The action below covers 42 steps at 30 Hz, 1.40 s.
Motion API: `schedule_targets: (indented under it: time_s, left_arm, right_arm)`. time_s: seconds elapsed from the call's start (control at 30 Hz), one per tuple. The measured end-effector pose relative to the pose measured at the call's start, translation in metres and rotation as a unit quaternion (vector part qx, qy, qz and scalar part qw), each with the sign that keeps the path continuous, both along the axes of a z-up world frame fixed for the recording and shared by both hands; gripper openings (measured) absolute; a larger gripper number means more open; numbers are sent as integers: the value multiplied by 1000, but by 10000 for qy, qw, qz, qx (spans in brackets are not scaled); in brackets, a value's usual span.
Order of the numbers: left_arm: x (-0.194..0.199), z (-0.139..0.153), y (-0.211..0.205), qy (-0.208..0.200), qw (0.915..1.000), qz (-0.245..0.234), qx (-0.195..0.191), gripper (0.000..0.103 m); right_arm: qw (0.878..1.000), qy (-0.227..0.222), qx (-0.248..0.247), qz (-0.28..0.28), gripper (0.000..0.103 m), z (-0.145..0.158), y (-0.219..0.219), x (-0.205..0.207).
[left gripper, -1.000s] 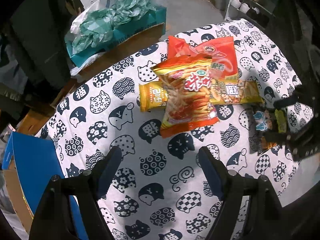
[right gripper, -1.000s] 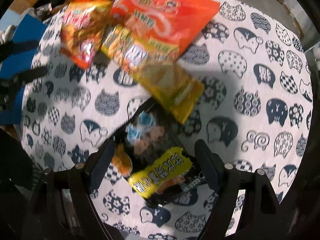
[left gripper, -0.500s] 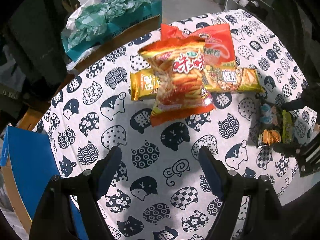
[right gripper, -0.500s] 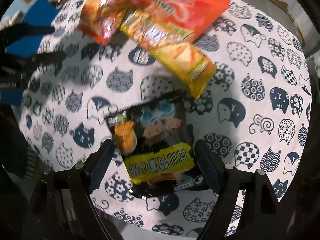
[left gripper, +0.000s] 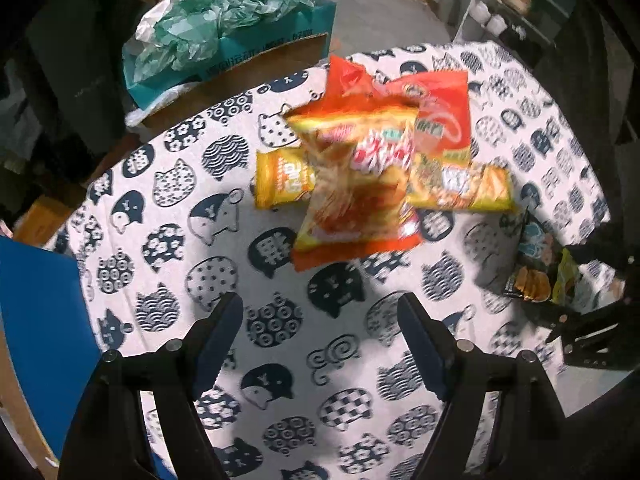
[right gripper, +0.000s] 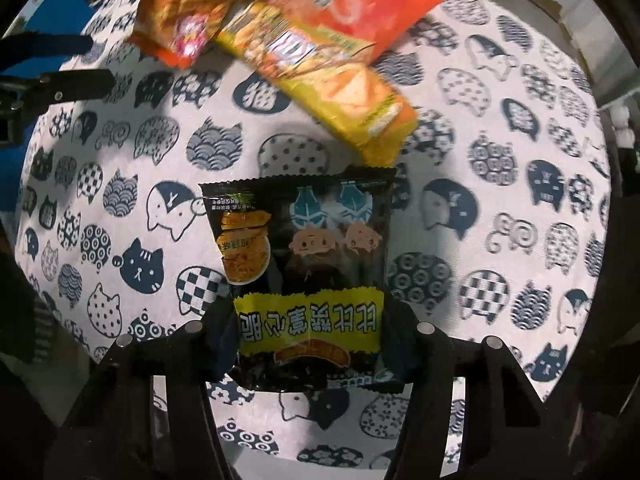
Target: Organize snacks
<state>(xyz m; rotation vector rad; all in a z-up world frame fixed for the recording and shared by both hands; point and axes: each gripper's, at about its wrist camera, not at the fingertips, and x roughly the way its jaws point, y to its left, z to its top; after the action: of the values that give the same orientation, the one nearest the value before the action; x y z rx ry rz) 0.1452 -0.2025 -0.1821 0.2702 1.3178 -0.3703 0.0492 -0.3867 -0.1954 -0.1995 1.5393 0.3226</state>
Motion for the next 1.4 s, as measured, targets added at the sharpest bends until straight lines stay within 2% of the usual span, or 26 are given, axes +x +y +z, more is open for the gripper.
schedule_targets:
  time_s: [0.1, 0.3, 0.47, 0.53, 0.7, 0.83, 0.93, 1.0, 1.13, 1.17, 1.4]
  left_arm:
    - [4, 3, -4, 13, 9998, 65, -186, 81]
    - [16, 3, -21, -80, 9998, 85, -178, 81]
    - [29, 1, -28, -66, 9994, 245, -255, 81]
    - [34, -2, -30, -46, 9991, 300, -291, 81]
    - [47, -11, -34, -77, 9986, 469, -222, 81]
    - [53, -18, -36, -48, 9978, 569, -327, 80]
    - [52, -21, -38, -91, 9986, 482, -221, 59]
    - [48, -19, -39, -201, 9989, 387, -178, 53]
    - [40, -16, -36, -338, 9991, 249, -19, 49]
    - [38, -15, -35, -346, 9991, 229, 12, 44]
    - [19, -2, -19, -451, 9988, 154, 114, 41]
  right_arm:
    - [9997, -85, 96, -211, 58, 15, -6, -3]
    - [9967, -458, 181, -643, 58, 45, -19, 1]
    - [9955, -585, 120, -734, 58, 52, -20, 7]
    - [9949, -584, 195, -801, 58, 47, -29, 25]
    - [9946, -576, 172, -843, 58, 45, -35, 30]
    - [9945, -634, 61, -834, 58, 39, -29, 34]
    - [9943, -679, -8, -821, 58, 39, -25, 39]
    - [9941, -725, -56, -809, 58, 41, -23, 42]
    - [9939, -803, -163, -741, 58, 47, -18, 46]
    - [9938, -818, -172, -731, 58, 48, -17, 47]
    - [9928, -980, -194, -664, 58, 68, 2, 51]
